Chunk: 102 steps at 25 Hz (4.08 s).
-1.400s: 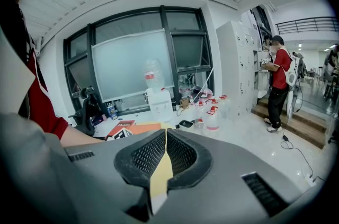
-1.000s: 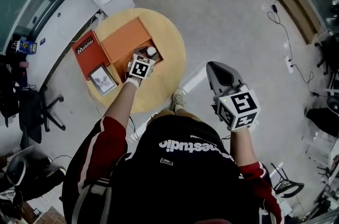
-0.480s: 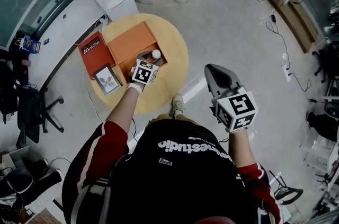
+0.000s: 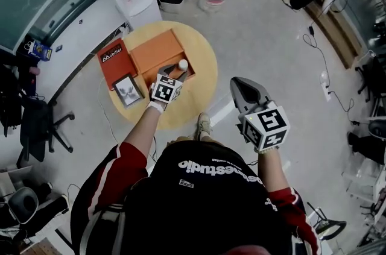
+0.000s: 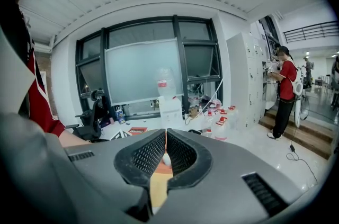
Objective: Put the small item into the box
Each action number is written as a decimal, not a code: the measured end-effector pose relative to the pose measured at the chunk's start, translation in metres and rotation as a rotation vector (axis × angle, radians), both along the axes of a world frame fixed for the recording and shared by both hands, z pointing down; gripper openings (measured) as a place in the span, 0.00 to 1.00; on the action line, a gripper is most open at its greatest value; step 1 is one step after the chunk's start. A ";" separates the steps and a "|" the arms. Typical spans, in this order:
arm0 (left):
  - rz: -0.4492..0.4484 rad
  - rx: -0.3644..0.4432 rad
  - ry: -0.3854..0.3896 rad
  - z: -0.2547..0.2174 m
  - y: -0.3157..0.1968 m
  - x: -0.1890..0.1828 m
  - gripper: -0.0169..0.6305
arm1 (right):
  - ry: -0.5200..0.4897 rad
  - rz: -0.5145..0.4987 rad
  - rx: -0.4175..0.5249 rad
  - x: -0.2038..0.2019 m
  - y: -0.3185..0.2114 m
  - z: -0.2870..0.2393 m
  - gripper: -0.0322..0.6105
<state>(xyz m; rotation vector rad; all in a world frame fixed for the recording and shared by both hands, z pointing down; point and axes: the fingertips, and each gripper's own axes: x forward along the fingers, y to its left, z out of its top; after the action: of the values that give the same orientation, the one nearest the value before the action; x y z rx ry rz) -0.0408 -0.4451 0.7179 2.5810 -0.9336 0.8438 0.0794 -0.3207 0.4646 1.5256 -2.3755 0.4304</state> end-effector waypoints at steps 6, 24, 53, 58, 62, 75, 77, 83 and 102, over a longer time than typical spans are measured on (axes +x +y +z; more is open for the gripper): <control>-0.015 0.031 0.069 -0.035 0.020 -0.006 0.38 | -0.012 -0.008 0.017 -0.012 0.016 -0.009 0.10; -0.005 0.140 0.235 -0.131 0.063 -0.020 0.38 | 0.014 0.051 0.099 -0.021 0.056 -0.043 0.10; 0.020 0.366 0.412 -0.284 0.121 -0.058 0.34 | -0.050 0.154 0.204 -0.017 0.052 -0.080 0.10; -0.012 0.409 0.419 -0.302 0.113 -0.067 0.33 | -0.060 0.162 0.220 -0.016 0.045 -0.086 0.10; -0.059 0.433 0.415 -0.313 0.110 -0.080 0.28 | -0.054 0.158 0.223 -0.019 0.046 -0.088 0.10; -0.117 0.476 0.451 -0.322 0.111 -0.096 0.06 | -0.060 0.155 0.246 -0.022 0.045 -0.091 0.10; -0.119 0.477 0.448 -0.321 0.111 -0.094 0.05 | -0.060 0.159 0.249 -0.020 0.046 -0.092 0.10; -0.111 0.478 0.447 -0.321 0.113 -0.092 0.05 | -0.061 0.167 0.257 -0.015 0.048 -0.094 0.09; -0.074 0.459 0.477 -0.324 0.123 -0.081 0.05 | -0.068 0.168 0.276 -0.016 0.058 -0.098 0.09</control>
<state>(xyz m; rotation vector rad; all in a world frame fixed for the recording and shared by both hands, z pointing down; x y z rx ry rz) -0.1213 -0.3223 0.3940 2.8936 -1.1563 -0.0329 0.0638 -0.2630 0.3663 1.8683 -2.4497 0.1970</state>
